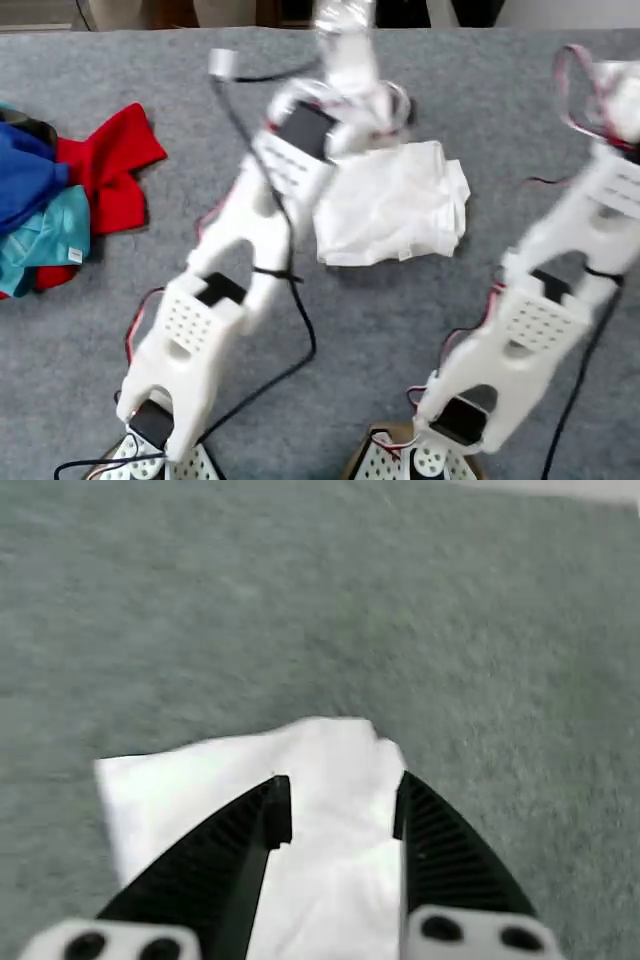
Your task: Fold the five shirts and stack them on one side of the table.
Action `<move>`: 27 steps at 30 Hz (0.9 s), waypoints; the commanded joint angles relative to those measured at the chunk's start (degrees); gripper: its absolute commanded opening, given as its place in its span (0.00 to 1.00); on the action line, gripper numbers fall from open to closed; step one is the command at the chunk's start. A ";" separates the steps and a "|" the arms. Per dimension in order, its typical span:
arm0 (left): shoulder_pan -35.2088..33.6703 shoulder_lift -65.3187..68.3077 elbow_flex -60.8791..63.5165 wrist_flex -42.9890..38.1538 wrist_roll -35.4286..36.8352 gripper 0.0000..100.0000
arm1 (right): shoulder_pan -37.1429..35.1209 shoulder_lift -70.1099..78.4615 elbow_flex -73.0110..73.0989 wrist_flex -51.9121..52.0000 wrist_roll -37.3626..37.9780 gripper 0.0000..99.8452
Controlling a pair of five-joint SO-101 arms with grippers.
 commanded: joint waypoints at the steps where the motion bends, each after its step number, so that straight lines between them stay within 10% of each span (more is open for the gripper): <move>1: -6.24 -0.92 -4.92 7.21 0.18 0.08 | -11.30 0.92 1.63 2.02 6.51 0.01; 14: -22.33 -3.38 2.46 18.29 -9.93 0.02 | -26.86 25.80 10.68 0.62 16.79 0.00; 27: -18.99 -25.80 47.91 11.69 -12.48 0.02 | -23.69 28.53 12.53 2.37 17.41 0.00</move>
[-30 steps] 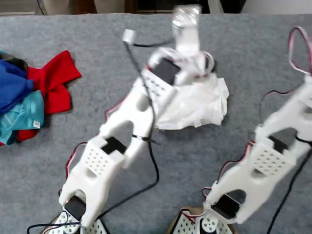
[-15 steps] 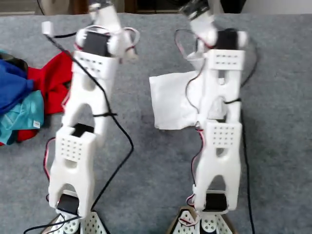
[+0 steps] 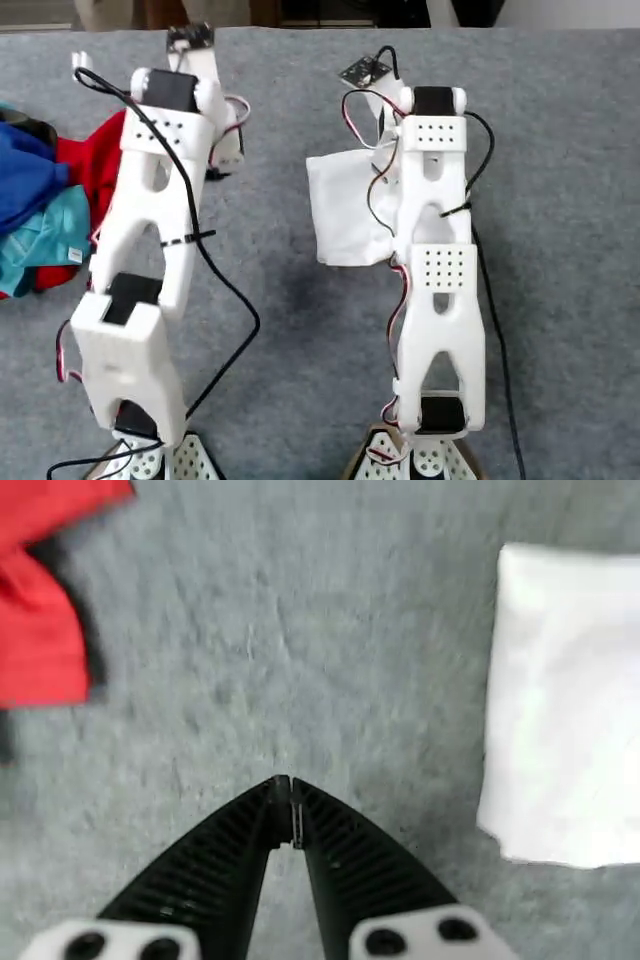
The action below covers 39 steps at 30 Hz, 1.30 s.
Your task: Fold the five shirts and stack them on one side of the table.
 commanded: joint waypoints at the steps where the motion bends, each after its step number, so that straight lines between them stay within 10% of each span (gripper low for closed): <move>1: 1.14 -6.64 10.02 -5.27 -0.26 0.02 | 2.68 -3.74 1.71 1.23 0.09 0.00; 27: 1.58 -16.75 32.35 -18.46 -0.35 0.02 | 25.54 -35.21 54.99 -8.09 12.84 0.00; 39: 10.37 -15.60 32.35 -31.74 0.62 0.02 | 11.30 -43.82 52.00 -8.18 5.01 0.00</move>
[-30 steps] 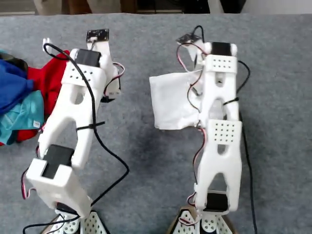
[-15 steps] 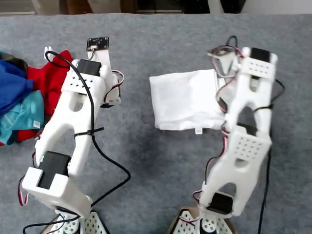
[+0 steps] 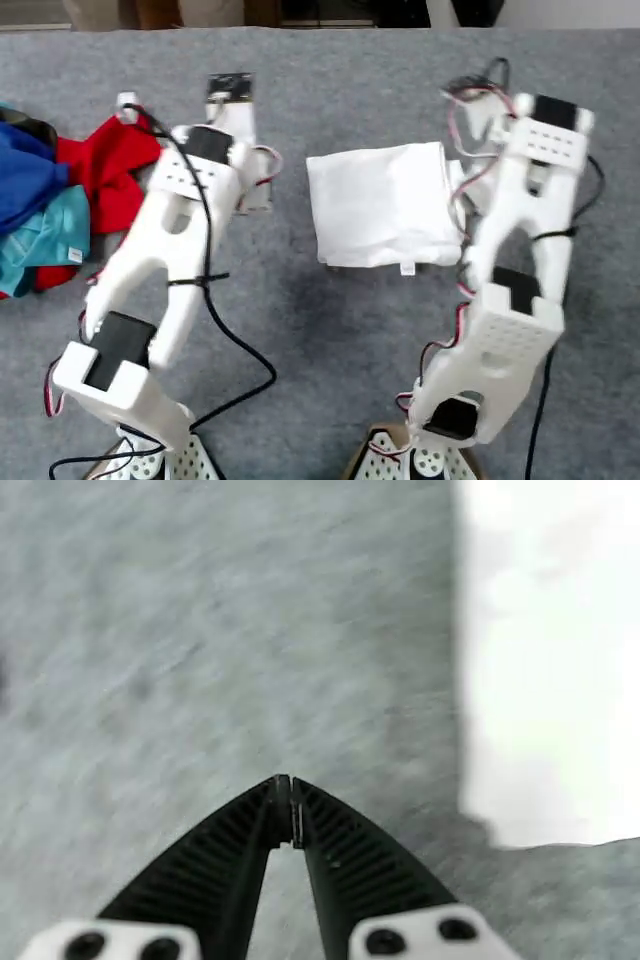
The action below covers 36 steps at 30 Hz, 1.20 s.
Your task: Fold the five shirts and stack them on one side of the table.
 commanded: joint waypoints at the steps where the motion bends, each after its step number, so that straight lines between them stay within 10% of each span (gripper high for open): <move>1: 2.73 -0.40 -0.62 -8.18 1.67 0.02 | -4.09 -1.89 -1.36 -2.37 -3.08 0.00; 13: 7.91 29.14 -10.99 -26.46 4.66 0.02 | 2.42 8.48 11.56 -14.42 -3.69 0.00; 36: 8.97 40.92 -69.45 14.86 4.31 0.02 | 1.80 -13.23 11.82 -6.33 -3.87 0.00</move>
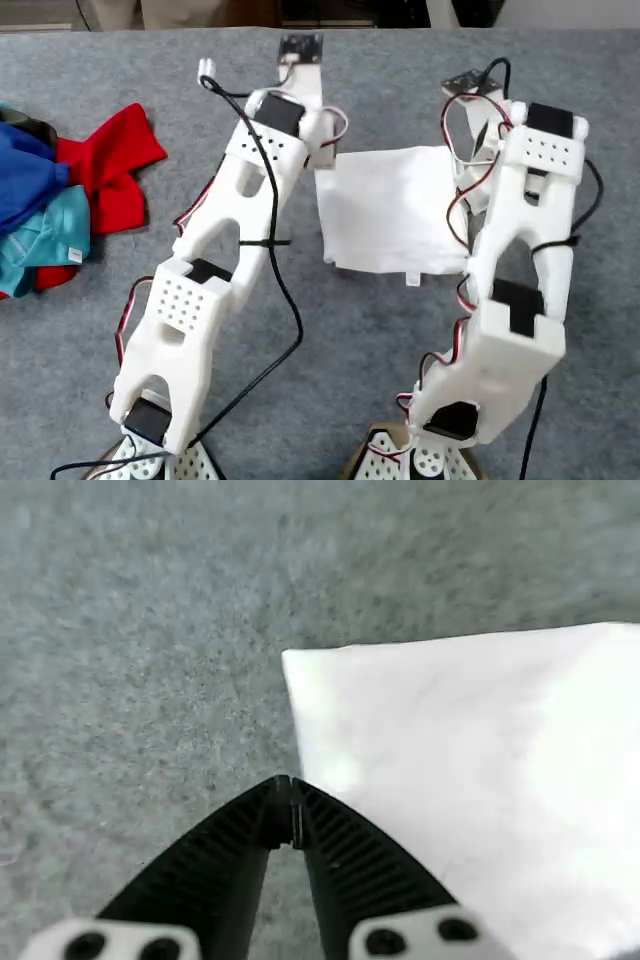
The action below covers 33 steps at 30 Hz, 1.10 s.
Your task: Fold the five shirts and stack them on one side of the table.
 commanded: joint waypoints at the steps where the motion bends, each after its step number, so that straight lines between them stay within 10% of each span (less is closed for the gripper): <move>1: 3.08 1.10 -5.71 -0.53 0.18 0.02 | -0.92 -4.53 3.21 -1.49 -0.44 0.00; 12: 1.58 21.49 -7.21 -9.23 0.35 0.02 | -1.19 2.59 27.74 -28.92 -0.53 0.00; 24: 3.69 20.53 -28.75 4.31 0.09 0.02 | -0.22 -9.19 16.92 -13.19 -1.05 0.00; 33: 3.96 11.12 -29.19 14.24 -3.96 0.02 | -0.48 -26.15 21.67 -7.47 -20.48 0.06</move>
